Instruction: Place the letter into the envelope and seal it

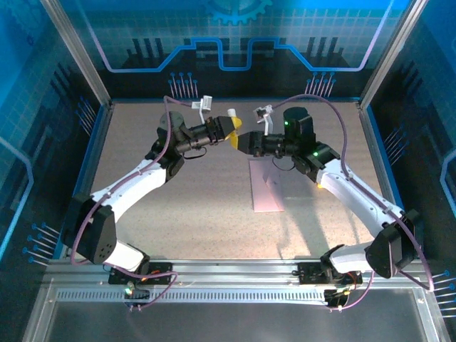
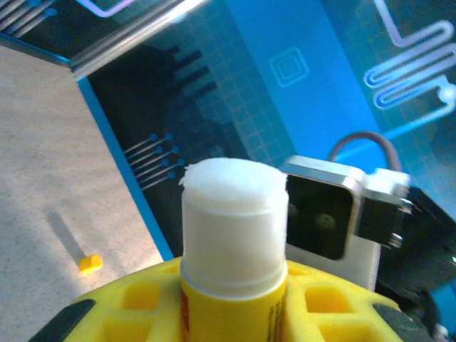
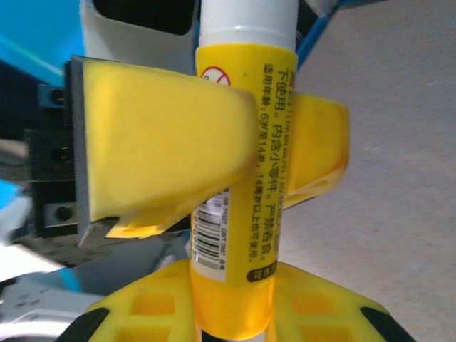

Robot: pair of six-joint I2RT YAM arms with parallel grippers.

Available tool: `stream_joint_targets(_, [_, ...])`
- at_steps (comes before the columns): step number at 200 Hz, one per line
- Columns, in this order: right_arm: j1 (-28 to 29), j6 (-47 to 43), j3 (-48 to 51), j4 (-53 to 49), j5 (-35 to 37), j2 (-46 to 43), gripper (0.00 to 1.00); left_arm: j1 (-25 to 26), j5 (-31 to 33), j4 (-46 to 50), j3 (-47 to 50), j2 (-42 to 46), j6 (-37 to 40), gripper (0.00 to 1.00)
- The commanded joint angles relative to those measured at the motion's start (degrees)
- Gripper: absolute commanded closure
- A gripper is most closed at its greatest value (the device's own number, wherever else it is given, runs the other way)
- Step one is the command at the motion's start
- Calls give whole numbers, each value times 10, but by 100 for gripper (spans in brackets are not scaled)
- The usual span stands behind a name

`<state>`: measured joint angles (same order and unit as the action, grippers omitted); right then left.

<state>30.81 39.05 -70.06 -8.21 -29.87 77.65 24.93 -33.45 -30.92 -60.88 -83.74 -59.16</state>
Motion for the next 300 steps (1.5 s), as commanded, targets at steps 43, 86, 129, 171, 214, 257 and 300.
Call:
stream_joint_targets(43, [141,-123,-82,-28,261,50,82,67,144,194,-49,53,45,100])
stream_joint_targets(86, [192,-137,-79,13,357,70,82,77,146,195,-56,44,30,100])
stream_joint_targets(129, [198,-133,-65,28,380,64,81,77,144,197,-59,39,31,100])
stream_joint_targets(171, [171,-101,-61,0,366,43,74,76,141,199,-58,39,41,100])
stream_joint_targets(214, [98,-59,-67,-69,257,8,60,42,93,117,-21,35,5,100])
stream_joint_targets(257, [20,-48,-40,-103,173,-54,54,17,74,99,-4,39,12,100])
stream_joint_targets(300, [-46,-16,4,-76,85,-84,46,5,43,51,1,27,10,100])
